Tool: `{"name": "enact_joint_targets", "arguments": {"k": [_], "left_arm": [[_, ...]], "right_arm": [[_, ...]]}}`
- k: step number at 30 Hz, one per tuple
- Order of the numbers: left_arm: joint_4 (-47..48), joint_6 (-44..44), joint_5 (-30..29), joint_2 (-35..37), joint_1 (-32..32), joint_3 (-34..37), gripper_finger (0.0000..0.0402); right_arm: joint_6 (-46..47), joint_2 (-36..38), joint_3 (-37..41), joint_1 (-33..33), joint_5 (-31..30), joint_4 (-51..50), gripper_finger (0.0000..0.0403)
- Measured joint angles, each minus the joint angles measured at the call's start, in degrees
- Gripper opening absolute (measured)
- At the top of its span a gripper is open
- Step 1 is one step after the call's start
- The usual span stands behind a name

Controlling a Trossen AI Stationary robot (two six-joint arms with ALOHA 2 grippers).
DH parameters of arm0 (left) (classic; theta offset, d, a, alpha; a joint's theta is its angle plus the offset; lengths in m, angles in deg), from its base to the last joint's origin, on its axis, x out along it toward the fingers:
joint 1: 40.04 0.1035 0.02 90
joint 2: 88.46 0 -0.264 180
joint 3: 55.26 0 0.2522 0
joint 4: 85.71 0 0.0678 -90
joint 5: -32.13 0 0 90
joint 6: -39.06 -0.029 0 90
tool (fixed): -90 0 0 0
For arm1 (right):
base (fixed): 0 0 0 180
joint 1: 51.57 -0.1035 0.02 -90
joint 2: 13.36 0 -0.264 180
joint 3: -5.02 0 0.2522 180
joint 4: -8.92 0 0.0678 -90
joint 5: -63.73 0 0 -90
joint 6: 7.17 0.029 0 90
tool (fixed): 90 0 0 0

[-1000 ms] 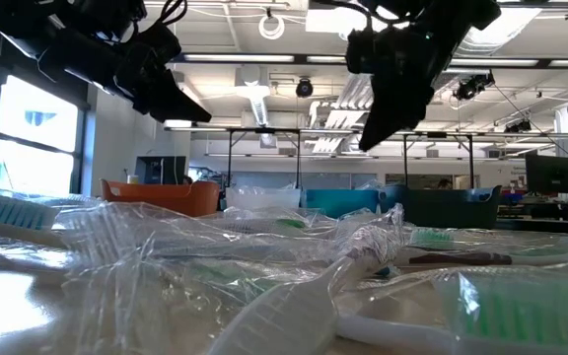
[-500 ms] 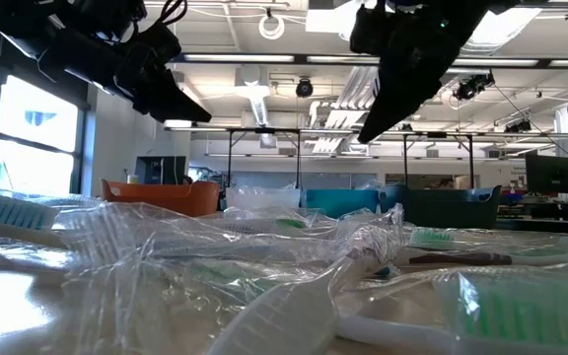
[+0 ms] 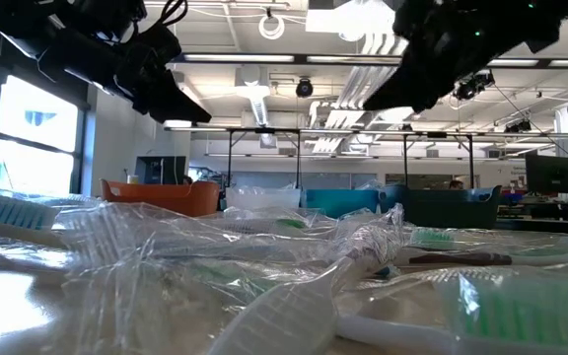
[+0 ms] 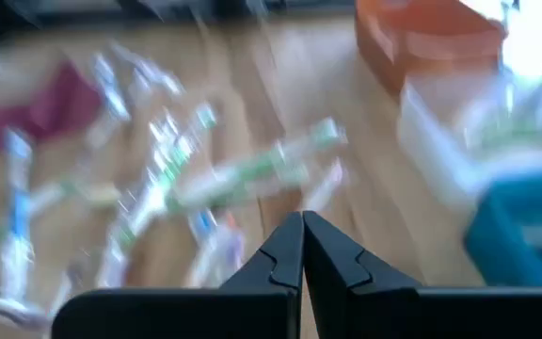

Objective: Pick & Place Toothbrushes
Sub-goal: Put the orange toothbrush into the orange bin

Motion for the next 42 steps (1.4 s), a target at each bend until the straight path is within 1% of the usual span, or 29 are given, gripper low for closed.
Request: {"name": "enact_joint_targets", "arguments": {"k": [3,6,8,11,14,19,22,25,28,34,37,39,42], "left_arm": [[-0.7,1.2,0.0,0.0,0.0,0.0,0.0000],[-1.0,3.6,0.0,0.0,0.0,0.0,0.0000],[-1.0,4.3,0.0,0.0,0.0,0.0,0.0000],[-0.9,4.2,0.0,-0.5,0.0,-0.1,0.0000],[0.2,4.3,0.0,-1.5,0.0,-1.3,0.0000],[6.1,3.4,0.2,-6.4,-0.2,-7.0,0.0000],[8.7,-1.9,0.0,-10.6,-0.9,-10.9,0.0000],[9.0,-8.7,0.0,-14.5,-1.5,-13.5,0.0000],[8.9,-12.3,0.0,-17.4,-2.1,-15.4,0.0000],[9.0,-12.5,0.2,-21.6,-2.7,-18.1,0.0000],[8.2,-12.3,0.2,-22.9,-2.7,-19.1,0.0000],[8.0,-12.3,0.2,-23.4,-2.7,-19.3,0.0000],[5.0,-12.3,0.2,-24.2,-2.8,-19.4,0.0000]], "right_arm": [[-4.2,4.6,6.0,0.9,3.7,10.9,0.0002],[-6.7,8.2,11.0,1.8,7.4,19.1,0.0002],[-7.3,10.0,13.9,2.4,8.7,22.1,0.0002],[-7.1,11.7,17.0,3.1,8.7,25.0,0.0002],[-5.9,12.4,18.8,3.5,8.8,25.5,0.0002],[-5.0,12.6,20.4,3.4,9.0,25.8,0.0002],[-5.3,12.6,20.6,3.4,9.0,25.7,0.0002],[-6.9,12.6,20.6,3.4,9.2,25.7,0.0002],[-9.8,13.5,20.6,3.5,9.4,26.1,0.0002],[-9.8,18.1,20.6,3.5,8.6,26.2,0.0002],[-5.9,20.0,20.6,3.4,8.6,23.6,0.0002],[-4.2,20.5,20.6,3.4,8.8,22.3,0.0002],[-5.1,20.4,20.6,3.3,8.9,22.1,0.0002]]}}
